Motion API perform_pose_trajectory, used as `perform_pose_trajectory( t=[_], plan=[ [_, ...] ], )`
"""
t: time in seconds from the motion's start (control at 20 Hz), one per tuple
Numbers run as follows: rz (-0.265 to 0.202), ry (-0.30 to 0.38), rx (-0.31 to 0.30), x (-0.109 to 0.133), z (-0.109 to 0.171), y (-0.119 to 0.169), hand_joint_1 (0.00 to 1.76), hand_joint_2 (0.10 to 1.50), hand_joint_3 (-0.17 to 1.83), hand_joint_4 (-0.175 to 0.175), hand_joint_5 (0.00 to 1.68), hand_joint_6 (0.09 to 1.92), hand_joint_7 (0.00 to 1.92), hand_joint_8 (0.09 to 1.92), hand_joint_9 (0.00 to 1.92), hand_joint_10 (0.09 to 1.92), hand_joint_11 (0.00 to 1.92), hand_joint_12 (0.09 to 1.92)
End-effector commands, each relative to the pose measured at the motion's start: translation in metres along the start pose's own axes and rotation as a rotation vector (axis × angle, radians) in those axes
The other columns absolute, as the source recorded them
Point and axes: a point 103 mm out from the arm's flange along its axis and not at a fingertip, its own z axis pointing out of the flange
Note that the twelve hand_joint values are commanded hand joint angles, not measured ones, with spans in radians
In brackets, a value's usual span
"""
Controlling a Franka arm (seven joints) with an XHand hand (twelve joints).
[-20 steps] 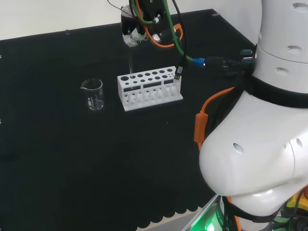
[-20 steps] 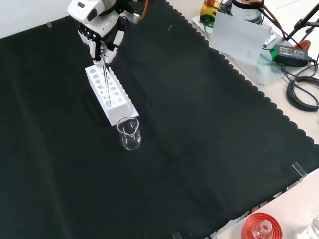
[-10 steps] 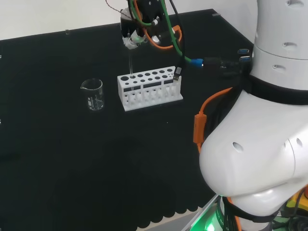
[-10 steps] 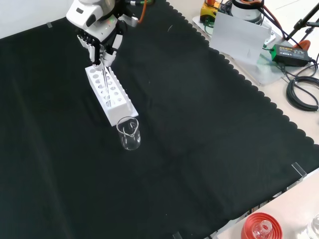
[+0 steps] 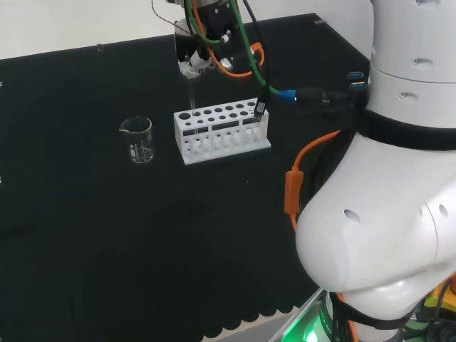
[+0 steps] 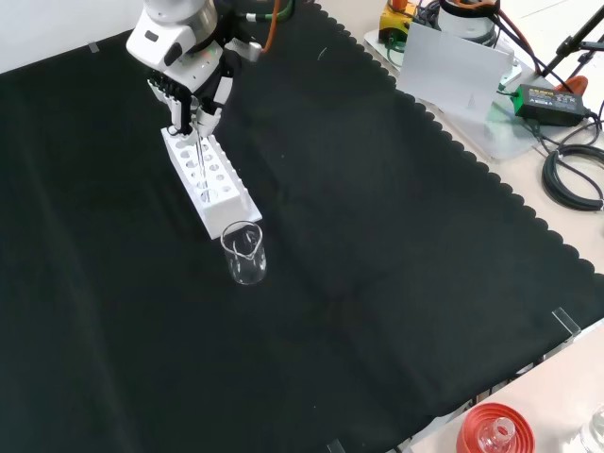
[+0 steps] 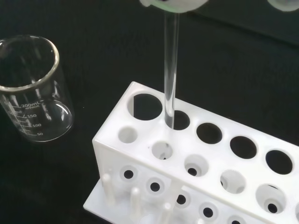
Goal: Put the glass rod back on the white test tube rack.
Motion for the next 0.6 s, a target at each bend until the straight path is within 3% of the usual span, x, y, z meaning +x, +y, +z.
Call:
perform_pose_trajectory(
  t=[0.05,0.6],
  plan=[
    [-0.002,0.000,0.011,0.0032,0.0061,0.0047,1.32,1.04,-0.17,-0.173,1.27,0.44,1.62,0.09,1.63,0.53,1.55,0.89],
    [0.010,0.020,0.026,-0.0011,0.0143,0.0041,1.32,1.04,-0.17,-0.165,1.27,0.44,1.62,0.09,1.62,0.53,1.55,0.89]
  ],
)
